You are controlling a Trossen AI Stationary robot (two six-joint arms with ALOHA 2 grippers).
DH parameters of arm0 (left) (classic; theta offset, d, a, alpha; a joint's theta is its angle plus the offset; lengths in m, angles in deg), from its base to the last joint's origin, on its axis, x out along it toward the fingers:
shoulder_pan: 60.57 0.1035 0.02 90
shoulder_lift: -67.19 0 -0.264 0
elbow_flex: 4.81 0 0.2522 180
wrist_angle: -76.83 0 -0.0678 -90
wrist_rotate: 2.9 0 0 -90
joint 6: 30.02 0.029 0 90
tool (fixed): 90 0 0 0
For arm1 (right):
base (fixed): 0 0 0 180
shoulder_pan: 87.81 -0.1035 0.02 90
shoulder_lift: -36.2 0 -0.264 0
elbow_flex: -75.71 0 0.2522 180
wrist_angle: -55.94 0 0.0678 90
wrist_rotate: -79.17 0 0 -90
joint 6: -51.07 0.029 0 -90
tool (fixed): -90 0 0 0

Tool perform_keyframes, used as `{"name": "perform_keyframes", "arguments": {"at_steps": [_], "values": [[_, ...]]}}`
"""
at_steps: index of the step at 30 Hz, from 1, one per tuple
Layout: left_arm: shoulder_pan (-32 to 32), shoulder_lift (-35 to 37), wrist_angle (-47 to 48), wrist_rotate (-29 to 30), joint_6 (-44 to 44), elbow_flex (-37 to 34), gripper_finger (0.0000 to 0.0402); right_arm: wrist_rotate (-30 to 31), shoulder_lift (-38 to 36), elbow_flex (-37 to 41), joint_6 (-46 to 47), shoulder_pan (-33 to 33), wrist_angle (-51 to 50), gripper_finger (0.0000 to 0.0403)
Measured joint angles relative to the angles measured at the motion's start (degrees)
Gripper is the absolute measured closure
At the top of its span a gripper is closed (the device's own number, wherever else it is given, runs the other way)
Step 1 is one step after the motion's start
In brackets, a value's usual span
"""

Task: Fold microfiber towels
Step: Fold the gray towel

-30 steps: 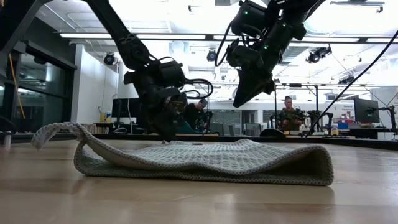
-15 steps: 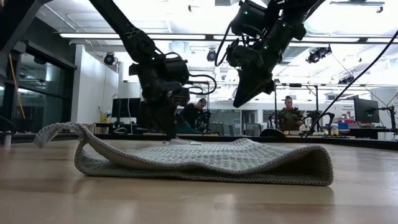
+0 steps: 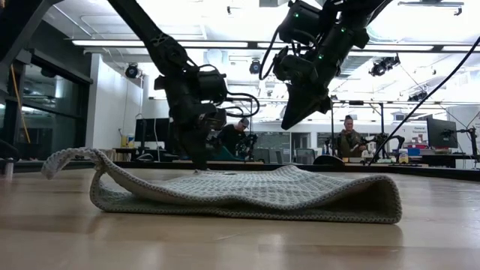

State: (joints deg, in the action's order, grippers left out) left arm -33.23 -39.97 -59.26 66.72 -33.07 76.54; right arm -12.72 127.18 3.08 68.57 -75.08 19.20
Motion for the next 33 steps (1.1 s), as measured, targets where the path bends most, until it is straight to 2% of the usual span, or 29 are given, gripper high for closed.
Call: {"name": "perform_keyframes", "arguments": {"at_steps": [10,14,18,33], "values": [[0.00,4.09,2.65,0.04,1.19,-0.07,0.0401,0.04,0.00,0.00,-0.46,0.00,0.02,0.0400],[0.00,4.11,5.10,0.50,1.36,-0.07,0.0401,0.03,0.00,0.00,-0.44,0.00,0.03,0.0400],[0.00,4.11,5.40,3.42,1.75,-0.07,0.0401,0.02,0.00,0.00,-0.36,0.00,0.02,0.0400],[0.00,4.07,5.89,5.51,2.82,-0.39,0.0401,0.01,0.00,0.00,-0.02,0.00,0.02,0.0400]]}}
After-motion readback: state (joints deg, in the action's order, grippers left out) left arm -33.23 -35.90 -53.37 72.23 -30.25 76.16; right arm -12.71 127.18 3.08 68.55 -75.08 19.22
